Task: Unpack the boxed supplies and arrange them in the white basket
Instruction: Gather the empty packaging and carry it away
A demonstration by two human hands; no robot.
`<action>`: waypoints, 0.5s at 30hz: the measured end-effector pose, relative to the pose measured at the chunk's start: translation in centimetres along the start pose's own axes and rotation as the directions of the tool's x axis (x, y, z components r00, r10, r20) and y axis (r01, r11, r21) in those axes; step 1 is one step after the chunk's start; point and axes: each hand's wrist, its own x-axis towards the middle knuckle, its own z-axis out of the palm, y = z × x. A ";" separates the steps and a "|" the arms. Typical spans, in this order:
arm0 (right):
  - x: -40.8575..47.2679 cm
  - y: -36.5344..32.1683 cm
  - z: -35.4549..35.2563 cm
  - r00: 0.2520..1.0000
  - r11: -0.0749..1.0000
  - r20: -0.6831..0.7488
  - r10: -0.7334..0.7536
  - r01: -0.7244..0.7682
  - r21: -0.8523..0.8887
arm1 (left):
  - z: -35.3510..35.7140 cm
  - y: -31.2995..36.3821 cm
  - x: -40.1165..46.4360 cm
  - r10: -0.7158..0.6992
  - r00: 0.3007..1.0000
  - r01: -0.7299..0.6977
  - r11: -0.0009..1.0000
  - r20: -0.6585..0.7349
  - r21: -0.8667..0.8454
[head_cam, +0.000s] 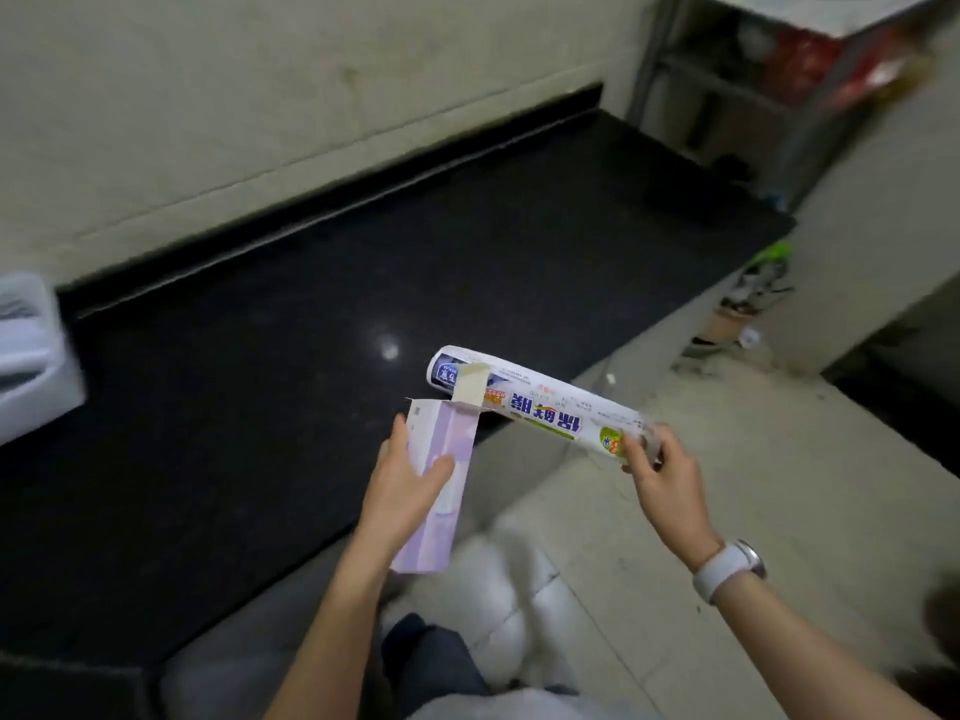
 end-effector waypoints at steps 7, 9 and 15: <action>-5.0 10.8 -18.1 0.818 0.950 -0.484 0.311 -0.273 0.149 | 20.2 11.5 -0.5 0.041 0.867 -0.115 0.986 0.497 0.119; -7.1 14.2 -22.2 0.707 0.910 -0.573 0.414 -0.340 0.238 | 26.3 14.6 -1.1 0.054 0.788 -0.175 0.974 0.613 0.140; -11.6 23.2 -32.0 0.274 0.728 -0.691 0.669 -0.429 0.534 | 45.6 20.9 -4.0 -0.174 0.490 0.017 0.982 0.854 0.190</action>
